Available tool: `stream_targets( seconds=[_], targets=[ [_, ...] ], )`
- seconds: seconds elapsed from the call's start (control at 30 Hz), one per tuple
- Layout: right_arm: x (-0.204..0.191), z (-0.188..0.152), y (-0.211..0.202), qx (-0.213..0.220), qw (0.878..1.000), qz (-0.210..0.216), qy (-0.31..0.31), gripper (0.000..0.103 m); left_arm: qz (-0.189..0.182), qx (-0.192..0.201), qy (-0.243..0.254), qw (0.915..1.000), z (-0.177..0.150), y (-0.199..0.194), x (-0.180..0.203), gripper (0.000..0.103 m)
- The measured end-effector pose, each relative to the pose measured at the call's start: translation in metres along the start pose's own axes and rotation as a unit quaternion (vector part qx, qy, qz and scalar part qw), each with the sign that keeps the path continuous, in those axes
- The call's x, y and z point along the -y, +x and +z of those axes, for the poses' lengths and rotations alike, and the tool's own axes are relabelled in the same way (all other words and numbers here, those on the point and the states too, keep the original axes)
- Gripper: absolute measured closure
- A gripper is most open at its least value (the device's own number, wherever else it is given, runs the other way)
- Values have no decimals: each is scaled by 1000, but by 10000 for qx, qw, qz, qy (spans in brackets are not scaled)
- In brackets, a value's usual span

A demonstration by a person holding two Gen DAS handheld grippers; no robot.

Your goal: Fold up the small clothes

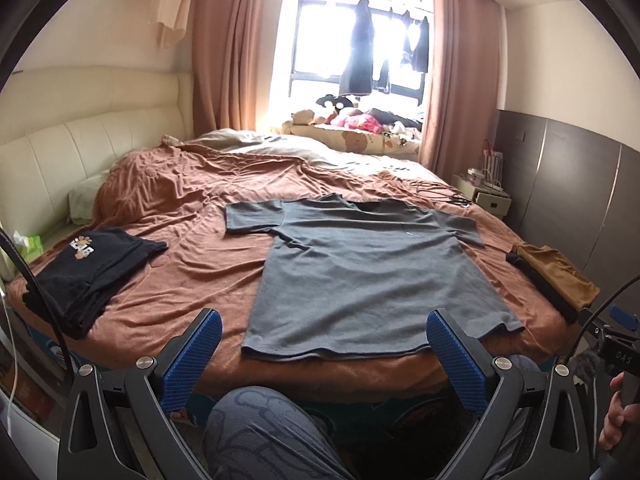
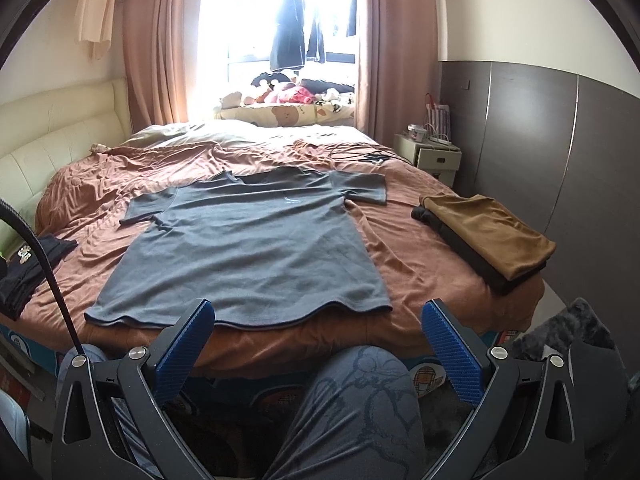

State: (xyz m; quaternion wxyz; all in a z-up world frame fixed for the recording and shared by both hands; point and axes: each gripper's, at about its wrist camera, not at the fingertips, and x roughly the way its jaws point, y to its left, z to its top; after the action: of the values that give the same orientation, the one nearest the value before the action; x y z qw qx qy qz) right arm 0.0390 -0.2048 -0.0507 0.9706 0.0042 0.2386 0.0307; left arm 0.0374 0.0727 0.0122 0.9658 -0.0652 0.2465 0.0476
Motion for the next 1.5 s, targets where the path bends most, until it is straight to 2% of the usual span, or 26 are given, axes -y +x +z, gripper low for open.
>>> stream_targets(
  seconds=[0.27, 0.4, 0.5, 0.7, 0.8, 0.9, 1.23, 1.3, 1.43, 1.5],
  targets=[
    [-14, 25, 47, -227, 9997, -134, -4, 0, 555, -536, -403, 9962, 12, 54, -44, 0],
    [-25, 35, 72, -325, 9992, -197, -89, 0, 1166, -985, -586, 9865, 14, 88, -68, 0],
    [-33, 40, 90, -444, 9988, -156, -162, 0, 1233, -1281, -700, 9816, 14, 112, -85, 0],
    [-40, 52, 123, -630, 9977, -27, -231, 0, 1393, -1468, -917, 9750, 16, 142, -112, 0],
    [-44, 61, 138, -675, 9972, -128, -298, 0, 1487, -1526, -916, 9727, 21, 158, -118, 0],
    [-49, 70, 153, -663, 9973, -1, -323, 0, 1631, -1541, -902, 9703, 27, 173, -126, 0],
    [-55, 95, 209, -684, 9959, 385, -454, 0, 1384, -1661, -920, 9720, 50, 224, -144, 0],
    [-57, 101, 221, -656, 9953, 501, -506, 0, 1173, -1613, -957, 9752, 57, 233, -149, 0],
    [-61, 109, 239, -454, 9954, 492, -681, 0, 977, -1580, -1000, 9775, 74, 255, -157, 0],
    [-63, 110, 249, -386, 9953, 564, -688, 0, 820, -1476, -1059, 9799, 83, 265, -161, 3]
  ],
)
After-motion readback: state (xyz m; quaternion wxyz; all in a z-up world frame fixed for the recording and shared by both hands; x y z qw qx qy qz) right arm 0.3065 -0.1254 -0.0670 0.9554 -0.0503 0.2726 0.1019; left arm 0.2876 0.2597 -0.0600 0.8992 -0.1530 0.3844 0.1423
